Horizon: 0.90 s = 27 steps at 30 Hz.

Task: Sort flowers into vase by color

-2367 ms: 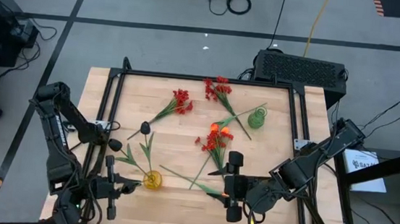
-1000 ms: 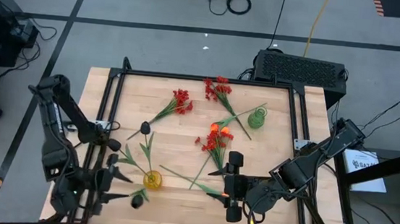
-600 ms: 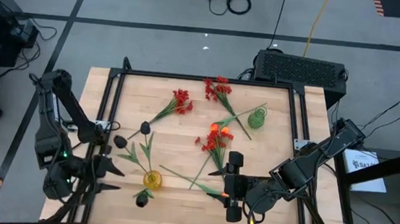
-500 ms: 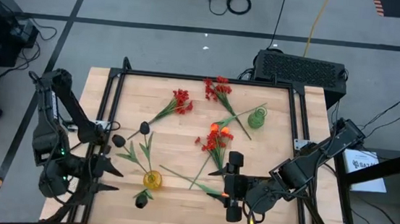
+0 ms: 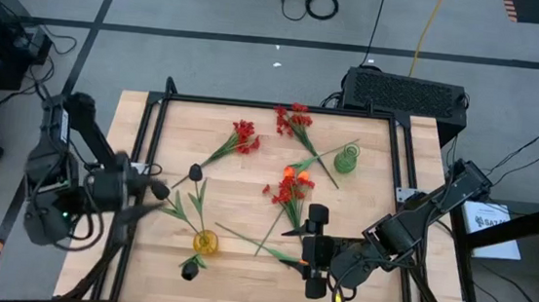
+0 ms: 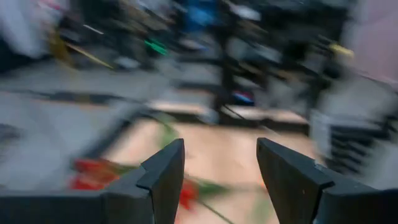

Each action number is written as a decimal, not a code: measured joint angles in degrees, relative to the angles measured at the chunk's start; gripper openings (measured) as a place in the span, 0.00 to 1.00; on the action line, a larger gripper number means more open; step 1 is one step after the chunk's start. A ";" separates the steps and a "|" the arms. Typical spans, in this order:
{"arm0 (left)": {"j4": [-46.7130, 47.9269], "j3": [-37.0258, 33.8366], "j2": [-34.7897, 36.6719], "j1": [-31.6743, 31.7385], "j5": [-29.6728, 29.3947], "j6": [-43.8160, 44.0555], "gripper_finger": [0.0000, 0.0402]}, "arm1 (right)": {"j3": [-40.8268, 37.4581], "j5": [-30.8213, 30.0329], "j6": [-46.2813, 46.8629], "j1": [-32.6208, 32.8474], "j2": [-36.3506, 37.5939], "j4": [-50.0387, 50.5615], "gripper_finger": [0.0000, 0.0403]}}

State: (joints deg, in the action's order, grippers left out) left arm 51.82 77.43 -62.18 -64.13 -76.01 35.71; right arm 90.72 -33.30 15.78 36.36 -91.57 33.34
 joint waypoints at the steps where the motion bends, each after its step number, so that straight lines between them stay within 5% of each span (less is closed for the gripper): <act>1: -0.02 0.00 0.07 1.17 -1.88 -0.32 0.52 | 0.00 -0.32 -0.23 0.00 0.00 0.18 0.63; 11: -0.75 -1.01 0.14 12.30 2.55 -7.25 0.52 | -9.45 -0.24 1.28 -2.14 -0.57 0.76 0.63; 21: -14.78 -1.07 -4.70 14.72 14.21 -19.53 0.52 | -28.12 11.05 10.55 -7.83 -0.57 -19.70 0.63; 27: -21.97 -1.10 -7.45 15.43 19.89 -28.55 0.52 | -33.22 15.51 17.88 -6.99 -0.57 -19.49 0.63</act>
State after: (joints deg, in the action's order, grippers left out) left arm 29.85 76.32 -69.64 -48.70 -56.12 7.16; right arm 57.50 -17.79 33.66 29.37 -92.14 13.85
